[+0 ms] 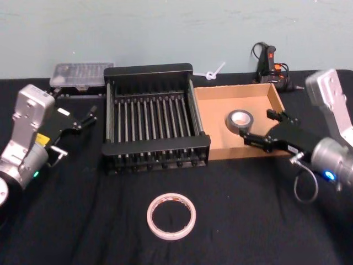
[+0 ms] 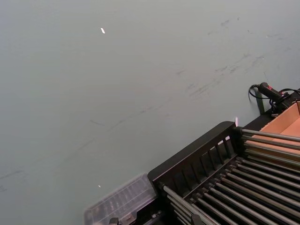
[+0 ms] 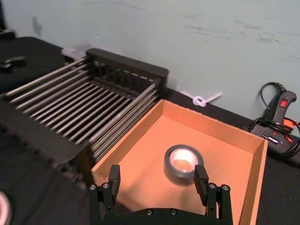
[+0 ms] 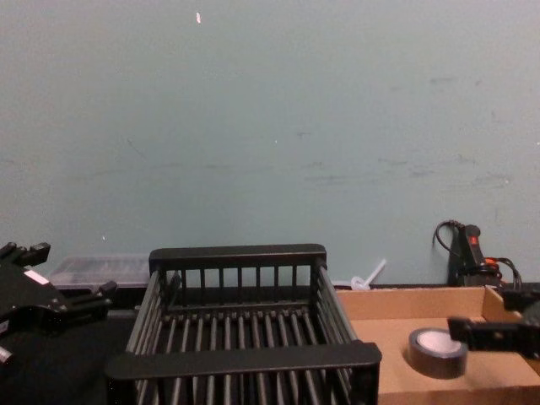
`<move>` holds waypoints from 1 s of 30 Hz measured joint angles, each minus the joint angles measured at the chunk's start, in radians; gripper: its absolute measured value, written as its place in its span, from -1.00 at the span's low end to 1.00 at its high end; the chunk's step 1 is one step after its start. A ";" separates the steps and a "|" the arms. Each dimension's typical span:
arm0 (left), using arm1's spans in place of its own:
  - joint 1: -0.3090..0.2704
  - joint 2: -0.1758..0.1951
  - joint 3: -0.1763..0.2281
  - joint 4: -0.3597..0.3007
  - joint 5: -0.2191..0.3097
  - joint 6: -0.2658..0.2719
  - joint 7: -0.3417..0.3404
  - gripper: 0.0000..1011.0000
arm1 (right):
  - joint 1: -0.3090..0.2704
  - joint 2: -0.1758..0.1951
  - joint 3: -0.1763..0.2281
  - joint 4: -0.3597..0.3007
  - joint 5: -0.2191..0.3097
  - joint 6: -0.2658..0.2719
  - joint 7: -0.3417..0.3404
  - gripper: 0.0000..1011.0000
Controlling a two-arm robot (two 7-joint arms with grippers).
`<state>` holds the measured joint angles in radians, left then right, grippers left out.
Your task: Pick up the white tape and place it into the black box , Pick up the silver tape and place it into the brown box.
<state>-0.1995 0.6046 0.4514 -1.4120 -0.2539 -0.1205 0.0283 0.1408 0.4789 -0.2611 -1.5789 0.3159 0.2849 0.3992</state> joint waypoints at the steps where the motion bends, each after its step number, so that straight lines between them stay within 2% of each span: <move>1: 0.000 0.000 0.000 0.000 0.000 0.000 0.000 0.98 | -0.011 0.008 0.000 -0.006 0.001 -0.012 0.004 0.98; 5: 0.000 0.000 0.000 0.000 0.000 0.000 0.000 0.98 | -0.076 0.051 0.001 -0.038 0.007 -0.086 0.029 0.98; 12: 0.000 0.000 0.000 0.000 0.000 0.000 0.000 0.98 | -0.123 0.087 -0.008 -0.048 0.020 -0.145 0.062 0.98; 14: 0.000 0.000 0.000 0.000 0.000 0.000 0.000 0.98 | -0.130 0.095 -0.025 -0.048 0.022 -0.155 0.076 0.98; 22: 0.000 0.000 0.000 0.000 0.000 0.000 0.000 0.98 | -0.112 0.096 -0.088 -0.034 0.019 -0.153 0.107 0.98; 30: 0.000 0.000 0.000 0.000 0.000 0.000 0.000 0.98 | -0.059 0.082 -0.157 -0.005 0.006 -0.142 0.138 0.98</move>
<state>-0.1996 0.6047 0.4514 -1.4120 -0.2540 -0.1205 0.0282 0.0819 0.5608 -0.4182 -1.5838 0.3218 0.1425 0.5369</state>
